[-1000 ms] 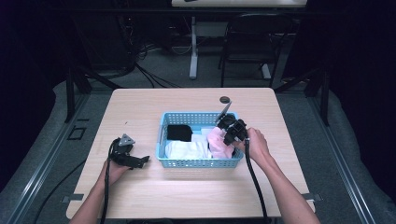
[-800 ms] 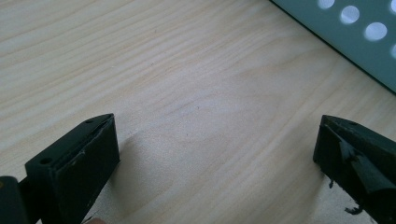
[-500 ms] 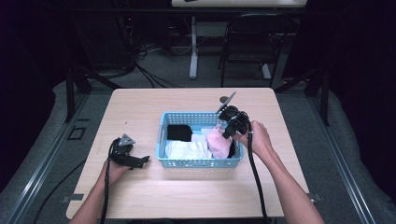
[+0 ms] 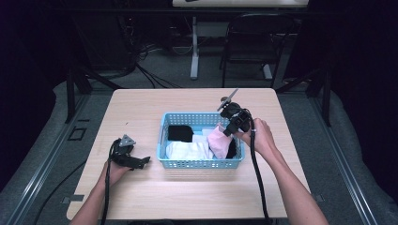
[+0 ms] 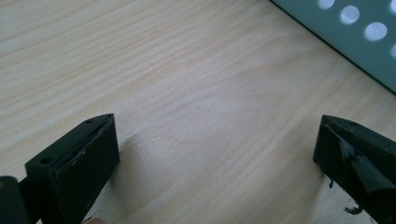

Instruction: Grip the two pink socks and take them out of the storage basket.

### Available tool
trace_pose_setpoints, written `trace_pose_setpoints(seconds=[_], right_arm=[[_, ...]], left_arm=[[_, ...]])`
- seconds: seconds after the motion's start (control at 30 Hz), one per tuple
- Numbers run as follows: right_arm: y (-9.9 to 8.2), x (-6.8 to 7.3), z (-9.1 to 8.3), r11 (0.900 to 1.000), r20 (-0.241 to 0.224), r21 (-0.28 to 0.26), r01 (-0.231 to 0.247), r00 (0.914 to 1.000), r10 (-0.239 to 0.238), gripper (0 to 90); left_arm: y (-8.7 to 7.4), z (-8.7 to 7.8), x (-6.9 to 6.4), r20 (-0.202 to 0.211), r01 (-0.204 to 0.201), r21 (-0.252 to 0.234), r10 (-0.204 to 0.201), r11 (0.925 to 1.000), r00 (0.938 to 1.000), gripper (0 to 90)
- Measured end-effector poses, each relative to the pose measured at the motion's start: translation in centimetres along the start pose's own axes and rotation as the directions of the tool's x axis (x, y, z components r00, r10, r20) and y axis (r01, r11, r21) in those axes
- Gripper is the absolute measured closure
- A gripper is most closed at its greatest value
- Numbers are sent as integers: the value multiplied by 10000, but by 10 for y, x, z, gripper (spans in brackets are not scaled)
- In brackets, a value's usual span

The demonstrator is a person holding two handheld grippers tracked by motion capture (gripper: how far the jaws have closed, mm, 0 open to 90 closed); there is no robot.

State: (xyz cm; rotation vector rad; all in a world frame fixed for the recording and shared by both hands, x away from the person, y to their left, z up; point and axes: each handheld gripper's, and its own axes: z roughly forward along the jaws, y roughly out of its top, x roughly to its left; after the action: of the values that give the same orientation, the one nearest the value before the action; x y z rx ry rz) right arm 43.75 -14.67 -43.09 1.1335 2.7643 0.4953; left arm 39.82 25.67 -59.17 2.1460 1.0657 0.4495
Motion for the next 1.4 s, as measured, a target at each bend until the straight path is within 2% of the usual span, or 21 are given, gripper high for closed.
trace_pose_setpoints(seconds=[0.17, 0.8, 1.0, 1.17, 1.23, 1.4], right_arm=[[1, -1, -7, 9999, -59, -141, 15, 10000, -16, 879], [14, -2, -56, 9964, -114, -844, 10, 9999, -19, 879], [19, -2, -72, 9960, 21, -888, 131, 9999, -130, 879], [20, -4, -88, 9925, 83, -1225, -20, 10000, 31, 878], [20, -6, -92, 9930, 156, -1173, 109, 9998, -91, 879], [15, -13, -113, 9896, 286, -1430, -165, 9994, 208, 879]], left_arm=[[0, 0, 0, 0, -1, -1, 1, 10000, 10000, 1], [0, 0, 0, -4, 0, 1, 0, 10000, 10000, 1], [0, 0, 0, -5, -1, -3, 1, 10000, 10000, 1], [0, 0, 0, -5, -2, 2, 2, 10000, 10000, 1], [0, 0, 0, -5, -1, 1, 1, 10000, 10000, 1], [0, 0, 0, -4, -3, 0, 3, 10000, 10000, 1]])
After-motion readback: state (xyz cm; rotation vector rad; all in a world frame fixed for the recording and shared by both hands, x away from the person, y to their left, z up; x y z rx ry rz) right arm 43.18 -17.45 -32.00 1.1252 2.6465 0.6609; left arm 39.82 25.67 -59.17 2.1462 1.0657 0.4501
